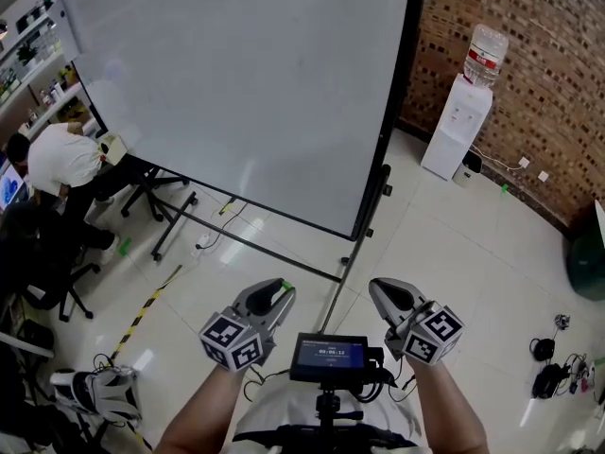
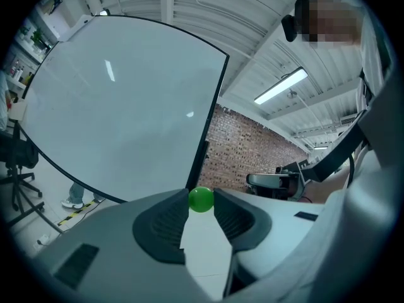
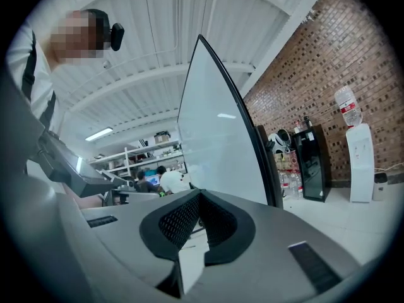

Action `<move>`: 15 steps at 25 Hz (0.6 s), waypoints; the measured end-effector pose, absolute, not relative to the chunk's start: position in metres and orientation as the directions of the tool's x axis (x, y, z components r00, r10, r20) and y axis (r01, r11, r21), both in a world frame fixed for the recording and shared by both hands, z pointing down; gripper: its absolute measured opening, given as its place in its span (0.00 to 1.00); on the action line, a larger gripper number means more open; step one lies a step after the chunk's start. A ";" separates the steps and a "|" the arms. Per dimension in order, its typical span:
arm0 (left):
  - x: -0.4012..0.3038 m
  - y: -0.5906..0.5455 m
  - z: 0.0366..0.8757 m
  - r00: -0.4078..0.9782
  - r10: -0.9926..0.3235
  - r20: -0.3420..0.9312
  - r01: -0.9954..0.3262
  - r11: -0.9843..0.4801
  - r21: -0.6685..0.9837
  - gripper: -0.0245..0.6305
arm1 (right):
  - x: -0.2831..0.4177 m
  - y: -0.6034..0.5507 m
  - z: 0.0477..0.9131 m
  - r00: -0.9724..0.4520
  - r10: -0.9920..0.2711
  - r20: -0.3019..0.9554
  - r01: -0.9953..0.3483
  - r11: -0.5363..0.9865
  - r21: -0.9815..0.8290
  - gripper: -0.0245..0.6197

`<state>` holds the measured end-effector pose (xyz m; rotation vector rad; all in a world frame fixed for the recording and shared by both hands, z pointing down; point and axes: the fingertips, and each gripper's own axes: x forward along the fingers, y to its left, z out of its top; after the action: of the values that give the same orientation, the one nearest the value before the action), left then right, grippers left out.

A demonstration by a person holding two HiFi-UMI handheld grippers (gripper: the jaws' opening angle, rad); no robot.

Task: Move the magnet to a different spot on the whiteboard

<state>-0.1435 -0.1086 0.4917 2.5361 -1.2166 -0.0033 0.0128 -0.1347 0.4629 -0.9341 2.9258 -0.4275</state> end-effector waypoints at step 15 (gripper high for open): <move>-0.141 -0.131 0.471 0.608 -0.778 0.157 -0.791 -0.575 0.210 0.25 | 0.027 -0.142 0.441 -0.789 -0.614 0.024 -0.598 0.759 -0.258 0.05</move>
<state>-0.1413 -0.1313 0.4705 2.5768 -1.2848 0.0685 0.0268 -0.1423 0.4415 -0.9957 2.8882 -0.3917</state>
